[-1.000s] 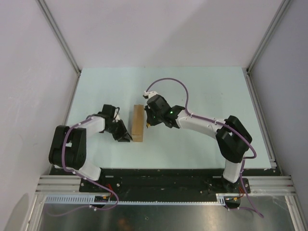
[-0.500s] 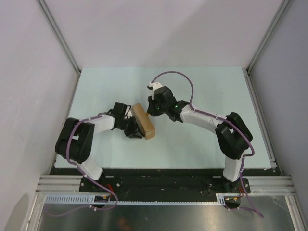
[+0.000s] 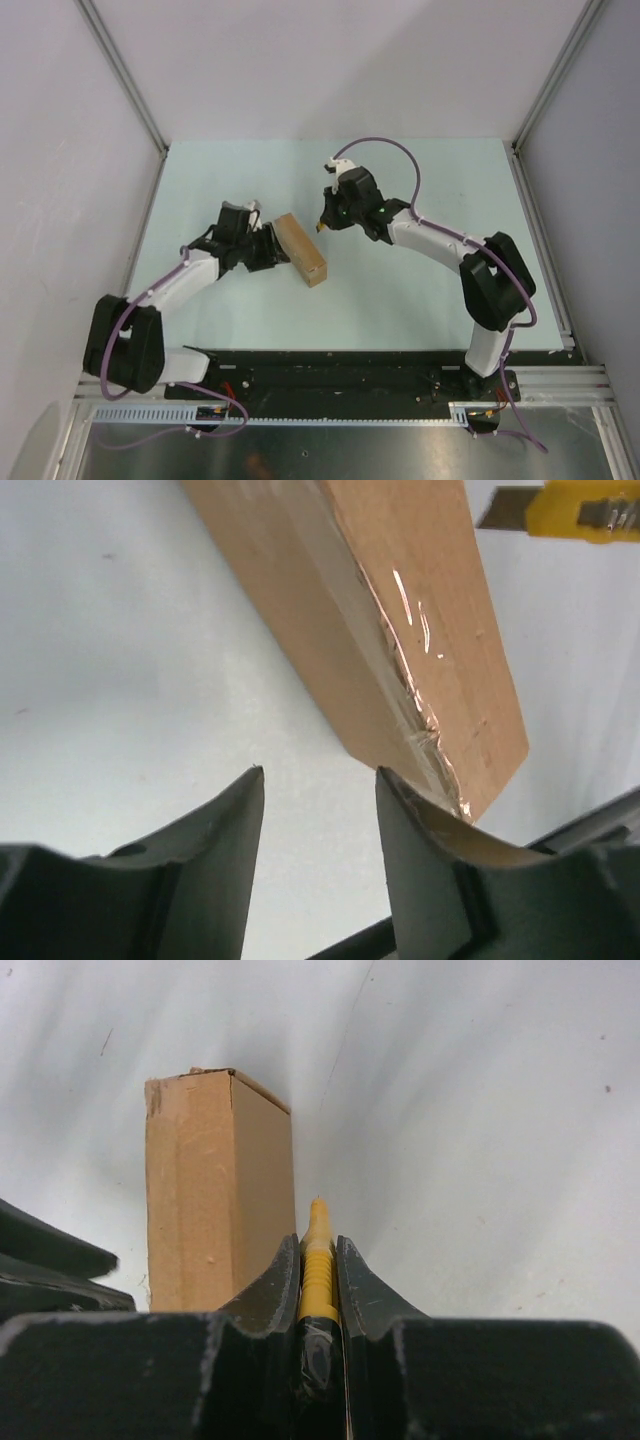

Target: Unpack the express box

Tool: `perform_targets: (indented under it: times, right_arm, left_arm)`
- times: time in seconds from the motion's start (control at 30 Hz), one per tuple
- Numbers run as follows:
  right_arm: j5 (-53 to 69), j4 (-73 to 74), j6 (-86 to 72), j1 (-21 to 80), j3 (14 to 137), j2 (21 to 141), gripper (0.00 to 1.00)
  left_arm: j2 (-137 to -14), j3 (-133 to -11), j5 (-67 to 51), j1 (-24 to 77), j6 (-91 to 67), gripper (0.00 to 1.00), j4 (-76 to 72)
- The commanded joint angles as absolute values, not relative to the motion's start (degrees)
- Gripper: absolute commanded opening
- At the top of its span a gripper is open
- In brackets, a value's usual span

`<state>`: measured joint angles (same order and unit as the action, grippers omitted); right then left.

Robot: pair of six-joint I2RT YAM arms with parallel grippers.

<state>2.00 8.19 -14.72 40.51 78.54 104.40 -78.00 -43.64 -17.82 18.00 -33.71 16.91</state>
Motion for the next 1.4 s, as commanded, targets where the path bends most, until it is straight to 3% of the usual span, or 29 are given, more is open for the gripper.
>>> perform_targets:
  times: [0.0,0.1,0.3,0.43,0.53,0.73,1.0,1.37]
  right_arm:
    - [1.23,9.75,-14.32,40.08,80.68,99.06,0.00]
    - [0.97,13.35,-15.03,39.82,80.68,97.04,0.00]
    - [0.09,21.61,-9.43,43.93,78.84,91.07,0.00]
    - [-7.98,22.24,-7.65,52.18,76.12,84.92,0.00]
    - [-8.44,19.26,-6.77,57.28,73.31,82.71,0.00]
    - [-13.07,12.94,-4.13,65.90,70.75,87.79,0.00]
    - [-17.67,6.77,-8.61,64.96,70.75,96.15,0.00]
    - [-23.55,9.49,-13.18,61.97,66.54,94.22,0.00]
  left_arm:
    - [-71.56,-49.12,-4.67,18.19,-25.33,0.62,22.58]
    - [-71.10,-54.83,-4.30,18.28,-16.73,0.86,22.59]
    - [-77.77,-66.25,1.48,18.28,-11.60,0.92,22.85]
    - [-86.20,-73.81,-0.08,18.28,-13.88,0.91,22.85]
    - [-93.85,-81.10,-10.00,18.28,-12.75,0.86,22.76]
    - [-104.05,-86.21,-23.71,19.86,-10.81,0.78,22.76]
    - [-110.30,-86.13,-32.25,21.27,-9.14,0.72,22.85]
    - [-110.83,-82.27,-31.38,21.36,-8.79,0.71,22.94]
